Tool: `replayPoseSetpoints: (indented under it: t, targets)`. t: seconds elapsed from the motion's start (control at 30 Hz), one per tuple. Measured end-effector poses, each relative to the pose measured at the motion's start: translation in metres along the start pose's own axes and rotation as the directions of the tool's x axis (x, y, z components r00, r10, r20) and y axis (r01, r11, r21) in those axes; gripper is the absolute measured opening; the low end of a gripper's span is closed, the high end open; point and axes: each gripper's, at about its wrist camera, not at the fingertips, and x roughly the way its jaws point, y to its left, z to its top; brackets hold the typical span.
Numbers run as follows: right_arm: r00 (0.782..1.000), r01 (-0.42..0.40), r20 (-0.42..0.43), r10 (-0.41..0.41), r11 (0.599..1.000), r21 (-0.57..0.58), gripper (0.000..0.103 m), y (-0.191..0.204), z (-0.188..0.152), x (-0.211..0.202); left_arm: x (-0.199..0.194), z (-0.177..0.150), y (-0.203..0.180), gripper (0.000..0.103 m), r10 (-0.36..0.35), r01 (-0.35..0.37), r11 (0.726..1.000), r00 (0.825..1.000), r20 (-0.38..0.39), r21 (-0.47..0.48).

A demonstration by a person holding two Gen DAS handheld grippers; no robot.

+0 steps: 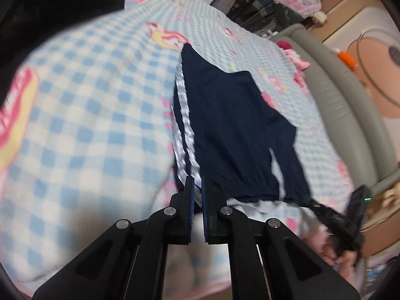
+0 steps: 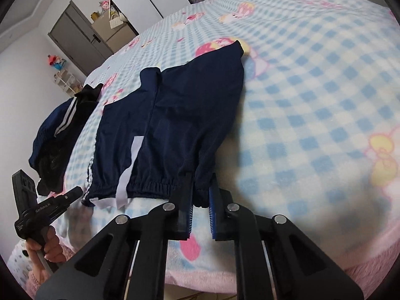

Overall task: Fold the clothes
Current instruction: 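Press both grippers along the leg hems of the navy shorts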

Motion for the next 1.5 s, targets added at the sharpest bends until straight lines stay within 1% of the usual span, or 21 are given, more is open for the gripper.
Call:
replayPoseSetpoints:
  t: [0.1, 0.13, 0.17, 0.2, 0.23, 0.27, 0.33, 0.47, 0.6, 0.7, 0.77, 0.83, 0.9, 1.0, 1.1, 1.17, 1.2, 1.27, 1.3, 1.43, 1.5]
  targets:
    - [1.0, 0.006, -0.009, -0.006, 1.0, 0.008, 0.013, 0.0, 0.001, 0.004, 0.01, -0.002, 0.006, 0.013, -0.02, 0.019, 1.0, 0.999, -0.03, -0.023]
    - [1.0, -0.001, -0.011, 0.001, 1.0, 0.015, 0.014, 0.0, 0.001, 0.005, 0.014, -0.002, 0.007, 0.02, -0.029, 0.028, 0.999, 0.999, -0.041, -0.028]
    - [1.0, -0.008, -0.013, 0.009, 1.0, 0.023, 0.022, -0.001, 0.001, 0.007, 0.018, -0.002, 0.006, 0.031, -0.051, 0.05, 0.998, 0.998, -0.048, -0.036]
    - [1.0, -0.016, -0.015, 0.017, 0.999, 0.03, 0.029, -0.001, 0.001, 0.008, 0.021, -0.001, 0.005, 0.035, -0.072, 0.07, 0.996, 0.996, -0.052, -0.047]
    - [1.0, -0.024, -0.018, 0.024, 0.999, 0.038, 0.031, -0.001, 0.001, 0.01, 0.024, 0.0, 0.005, 0.041, -0.089, 0.086, 0.995, 0.994, -0.055, -0.057]
    - [0.999, -0.031, -0.02, 0.032, 0.998, 0.045, 0.032, -0.001, 0.001, 0.011, 0.025, 0.0, 0.004, 0.041, -0.078, 0.075, 0.995, 0.995, -0.055, -0.062]
    - [0.999, -0.022, -0.026, 0.023, 0.998, 0.052, 0.032, 0.0, -0.001, 0.014, 0.025, 0.003, 0.006, 0.041, 0.016, -0.019, 0.997, 0.999, -0.041, -0.074]
    - [1.0, -0.001, -0.002, 0.001, 0.998, 0.064, 0.032, 0.001, -0.003, 0.007, 0.011, 0.004, 0.012, 0.04, -0.004, 0.004, 0.992, 1.0, -0.005, -0.124]
    - [0.999, 0.023, 0.03, -0.026, 0.996, 0.091, 0.033, -0.007, -0.002, -0.002, 0.019, 0.004, 0.003, 0.04, -0.014, 0.011, 0.998, 0.998, -0.057, -0.059]
    - [1.0, 0.001, 0.015, -0.003, 0.993, 0.119, 0.033, -0.01, -0.003, 0.001, 0.03, 0.005, -0.001, 0.039, 0.036, -0.039, 0.999, 0.997, -0.073, -0.033]
    - [1.0, 0.001, 0.008, -0.002, 0.994, 0.111, 0.033, -0.007, -0.005, 0.001, 0.03, 0.004, -0.004, 0.012, 0.071, -0.073, 0.997, 0.995, -0.07, -0.019]
    - [1.0, 0.004, 0.014, -0.005, 0.995, 0.102, 0.036, -0.004, -0.006, -0.002, 0.025, 0.002, -0.005, 0.011, 0.1, -0.101, 0.995, 0.993, -0.056, -0.009]
    - [1.0, -0.002, 0.022, -0.001, 0.995, 0.104, 0.045, -0.004, -0.005, -0.005, 0.02, 0.001, -0.007, 0.01, 0.129, -0.129, 0.992, 0.991, -0.042, 0.0]
    - [0.999, -0.01, 0.035, 0.006, 0.994, 0.108, 0.045, -0.004, -0.004, -0.009, 0.012, -0.001, -0.008, 0.01, 0.165, -0.165, 0.986, 0.986, -0.021, 0.012]
    - [1.0, -0.029, 0.006, 0.028, 0.996, 0.082, 0.045, 0.001, -0.003, 0.002, 0.009, 0.0, 0.007, 0.013, 0.047, -0.049, 0.997, 0.998, -0.031, -0.053]
    - [0.999, -0.028, -0.028, 0.03, 0.998, 0.058, 0.045, 0.006, -0.003, 0.015, 0.013, 0.004, 0.008, 0.018, 0.002, -0.005, 0.996, 0.999, -0.032, -0.085]
    - [0.999, -0.014, -0.039, 0.016, 0.998, 0.058, 0.045, 0.006, -0.003, 0.02, 0.016, 0.006, 0.008, 0.022, -0.016, 0.013, 0.996, 0.999, -0.034, -0.092]
    - [0.999, -0.009, -0.04, 0.013, 0.997, 0.081, 0.045, 0.004, -0.002, 0.024, 0.021, 0.01, 0.005, 0.04, -0.051, 0.045, 0.995, 0.997, -0.059, -0.086]
    - [0.999, -0.023, -0.032, 0.027, 0.995, 0.099, 0.045, 0.002, -0.001, 0.021, 0.022, 0.012, 0.003, 0.04, -0.062, 0.056, 0.995, 0.996, -0.066, -0.08]
    - [0.999, -0.033, 0.012, 0.032, 0.989, 0.143, 0.048, -0.009, 0.0, 0.006, 0.029, 0.014, -0.01, 0.039, -0.023, 0.022, 1.0, 0.997, -0.078, -0.013]
    - [0.999, -0.04, 0.01, 0.039, 0.985, 0.166, 0.05, -0.015, 0.0, 0.005, 0.038, 0.015, -0.014, 0.026, 0.041, -0.039, 0.999, 0.995, -0.089, 0.019]
